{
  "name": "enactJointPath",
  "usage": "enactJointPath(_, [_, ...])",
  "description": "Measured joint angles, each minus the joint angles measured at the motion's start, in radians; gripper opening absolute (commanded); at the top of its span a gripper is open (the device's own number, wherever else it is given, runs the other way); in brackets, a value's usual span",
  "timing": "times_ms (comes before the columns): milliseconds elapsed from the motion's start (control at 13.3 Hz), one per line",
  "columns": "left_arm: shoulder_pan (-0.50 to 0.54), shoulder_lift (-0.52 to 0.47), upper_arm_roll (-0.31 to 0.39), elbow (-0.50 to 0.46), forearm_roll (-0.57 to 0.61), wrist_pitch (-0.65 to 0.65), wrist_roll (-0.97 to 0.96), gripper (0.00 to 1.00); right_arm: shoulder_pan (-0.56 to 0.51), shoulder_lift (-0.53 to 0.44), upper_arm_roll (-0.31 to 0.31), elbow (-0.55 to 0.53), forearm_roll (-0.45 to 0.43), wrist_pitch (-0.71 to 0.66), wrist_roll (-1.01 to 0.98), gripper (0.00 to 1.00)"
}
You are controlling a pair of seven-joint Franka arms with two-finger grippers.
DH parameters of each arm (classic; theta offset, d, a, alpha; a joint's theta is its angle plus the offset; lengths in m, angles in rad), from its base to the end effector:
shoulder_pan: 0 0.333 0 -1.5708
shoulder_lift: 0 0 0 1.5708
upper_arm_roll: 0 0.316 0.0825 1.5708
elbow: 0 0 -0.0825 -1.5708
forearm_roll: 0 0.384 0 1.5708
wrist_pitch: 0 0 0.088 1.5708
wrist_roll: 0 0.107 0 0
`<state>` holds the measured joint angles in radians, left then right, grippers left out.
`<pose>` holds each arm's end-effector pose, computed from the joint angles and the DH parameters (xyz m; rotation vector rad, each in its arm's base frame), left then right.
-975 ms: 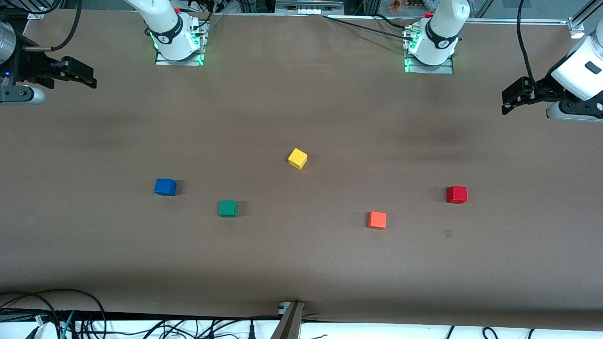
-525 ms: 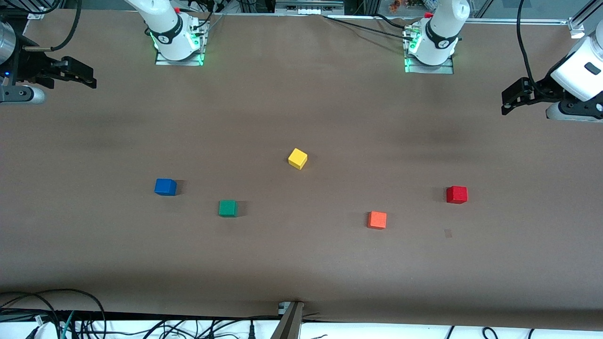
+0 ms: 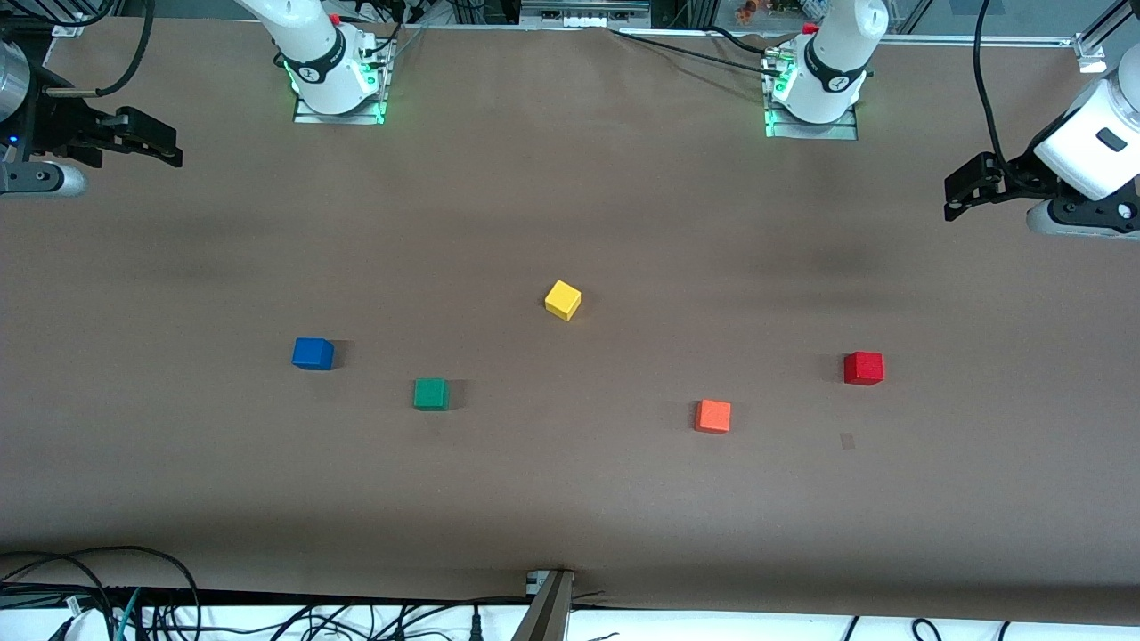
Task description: Pass red block to right arm, stack on blue
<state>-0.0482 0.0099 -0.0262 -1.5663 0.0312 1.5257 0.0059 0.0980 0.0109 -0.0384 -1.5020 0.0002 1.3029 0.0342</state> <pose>0.5513 -0.0375 0.6173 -3.1055 0.1238 0.0768 0.5273 0.0316 0.6297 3.1141 0.0395 -0.3278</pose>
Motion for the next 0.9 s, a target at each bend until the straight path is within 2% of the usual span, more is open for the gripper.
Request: enactJointPath(900, [0.000, 0.002, 0.000, 0.000, 0.000, -0.001, 0.000, 1.00, 0.000, 0.000, 0.000, 0.000, 0.000, 0.000, 0.000, 1.00])
